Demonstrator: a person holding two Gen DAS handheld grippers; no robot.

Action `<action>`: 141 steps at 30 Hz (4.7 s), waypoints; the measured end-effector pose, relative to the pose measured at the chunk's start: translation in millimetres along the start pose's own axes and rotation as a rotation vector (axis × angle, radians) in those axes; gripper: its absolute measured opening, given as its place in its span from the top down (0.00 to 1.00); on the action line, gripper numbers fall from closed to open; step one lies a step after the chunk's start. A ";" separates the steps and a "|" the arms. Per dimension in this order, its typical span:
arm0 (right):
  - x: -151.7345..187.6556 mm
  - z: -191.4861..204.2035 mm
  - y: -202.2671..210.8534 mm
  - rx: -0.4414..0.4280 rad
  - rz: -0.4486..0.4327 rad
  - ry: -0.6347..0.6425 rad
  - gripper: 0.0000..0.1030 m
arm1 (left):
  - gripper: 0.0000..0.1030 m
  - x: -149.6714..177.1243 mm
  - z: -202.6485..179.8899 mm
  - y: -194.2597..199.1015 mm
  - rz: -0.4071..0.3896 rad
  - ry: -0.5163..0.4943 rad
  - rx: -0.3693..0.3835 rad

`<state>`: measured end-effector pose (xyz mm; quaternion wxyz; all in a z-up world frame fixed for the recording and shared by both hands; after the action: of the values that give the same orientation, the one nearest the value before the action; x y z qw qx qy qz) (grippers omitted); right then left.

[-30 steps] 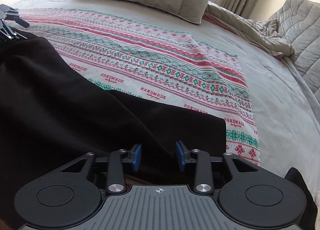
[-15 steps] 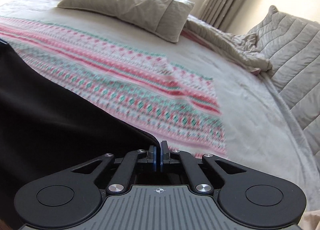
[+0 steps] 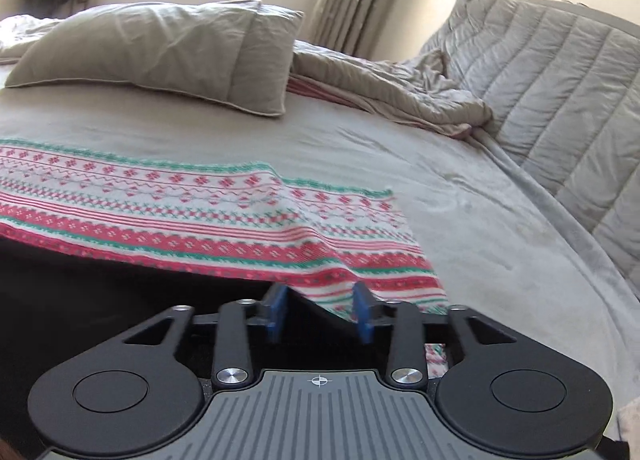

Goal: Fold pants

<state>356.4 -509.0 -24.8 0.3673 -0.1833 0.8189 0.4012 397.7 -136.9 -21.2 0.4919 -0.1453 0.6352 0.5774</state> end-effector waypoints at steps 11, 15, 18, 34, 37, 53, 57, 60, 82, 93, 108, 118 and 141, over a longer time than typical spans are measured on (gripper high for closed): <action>72.4 -102.6 9.6 -0.108 0.242 -0.202 0.43 | 0.35 16.0 -82.3 86.9 -0.115 -0.081 0.396; 96.0 -94.5 5.6 -0.142 0.285 -0.214 0.45 | 0.31 33.6 -125.6 110.4 -0.128 -0.165 0.554; 99.2 -89.3 -3.7 -0.134 0.259 -0.218 0.45 | 0.31 45.1 -154.6 103.5 -0.111 -0.248 0.570; 77.4 -80.0 -18.9 -0.073 0.146 -0.190 0.94 | 0.86 32.2 -202.4 64.3 -0.073 -0.244 0.663; 85.4 -89.5 -22.8 -0.055 0.165 -0.196 0.94 | 0.83 34.4 -204.7 58.3 -0.026 -0.232 0.732; 57.9 -80.8 -62.2 -0.135 0.179 -0.297 0.53 | 0.27 17.0 -56.4 62.4 -0.077 -0.146 0.347; 53.0 -72.7 -68.9 -0.133 0.149 -0.322 0.52 | 0.26 29.3 44.5 47.9 -0.005 -0.044 0.089; 47.4 -66.7 -71.1 -0.115 0.137 -0.315 0.52 | 0.26 47.3 110.2 34.2 0.059 0.018 -0.038; 39.9 -53.6 -57.7 0.081 -0.021 -0.260 0.99 | 0.91 64.4 152.8 19.2 -0.059 0.093 -0.028; 37.3 -42.1 -64.3 0.110 0.068 -0.254 0.59 | 0.35 60.2 136.5 4.8 0.069 0.011 -0.122; 1.4 -10.7 55.2 -0.178 0.041 0.017 0.28 | 0.06 69.4 149.0 101.2 0.058 0.070 -0.132; -27.6 116.8 118.6 -0.452 -0.028 0.275 0.23 | 0.00 74.1 200.0 107.5 0.154 -0.049 -0.028; -53.7 318.0 82.2 -0.625 0.041 0.391 0.19 | 0.20 107.0 224.3 22.7 0.197 0.093 0.184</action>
<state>487.6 -206.8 -71.4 0.1219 -0.3434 0.7150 0.5967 432.5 107.4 -58.7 0.4142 -0.0633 0.7188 0.5548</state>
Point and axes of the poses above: each gripper's, at about its wrist camera, not at the fingertips, and y roughly against the way its jaws point, z to its left, x to its underside, the point moved 4 cm from there along -y, roughly the way its jaws point, and after that the axes turned 12 degrees about x, right-handed, at the moved point
